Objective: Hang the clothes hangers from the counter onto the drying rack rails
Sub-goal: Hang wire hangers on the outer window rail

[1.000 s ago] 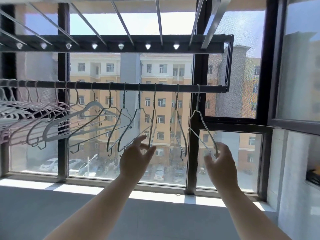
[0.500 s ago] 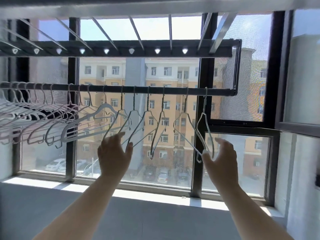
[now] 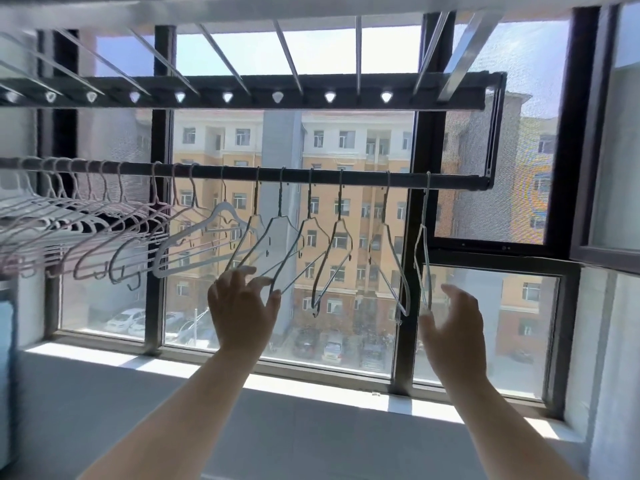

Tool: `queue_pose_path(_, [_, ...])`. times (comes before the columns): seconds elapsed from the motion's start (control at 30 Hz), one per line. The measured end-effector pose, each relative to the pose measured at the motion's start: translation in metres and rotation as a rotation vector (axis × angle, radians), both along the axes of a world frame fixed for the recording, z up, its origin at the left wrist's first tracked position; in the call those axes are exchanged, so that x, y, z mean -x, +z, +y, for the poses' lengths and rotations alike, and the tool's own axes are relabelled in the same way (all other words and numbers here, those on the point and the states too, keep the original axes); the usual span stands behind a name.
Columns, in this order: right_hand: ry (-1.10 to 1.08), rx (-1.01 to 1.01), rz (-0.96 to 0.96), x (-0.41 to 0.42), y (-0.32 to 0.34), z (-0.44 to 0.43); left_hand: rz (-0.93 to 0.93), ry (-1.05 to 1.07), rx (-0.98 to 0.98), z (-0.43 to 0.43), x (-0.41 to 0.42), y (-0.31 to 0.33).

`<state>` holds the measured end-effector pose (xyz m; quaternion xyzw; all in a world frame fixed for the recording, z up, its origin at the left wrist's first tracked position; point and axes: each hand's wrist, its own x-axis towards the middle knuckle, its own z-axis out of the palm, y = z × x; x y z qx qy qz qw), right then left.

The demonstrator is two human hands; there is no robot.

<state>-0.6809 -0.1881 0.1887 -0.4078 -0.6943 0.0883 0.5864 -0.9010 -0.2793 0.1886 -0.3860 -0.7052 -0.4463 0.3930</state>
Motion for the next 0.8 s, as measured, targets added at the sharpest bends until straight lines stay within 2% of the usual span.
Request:
queue_pose_path(0.5, [0.014,-0.004,0.029,-0.001,0.0,0.005,0.01,-0.009,0.015,-0.002,-0.008,0.002])
queue_pose_path(0.8, [-0.006,-0.021,0.023,-0.004,0.001,0.003,0.017,-0.043,0.095,-0.013,-0.006,0.002])
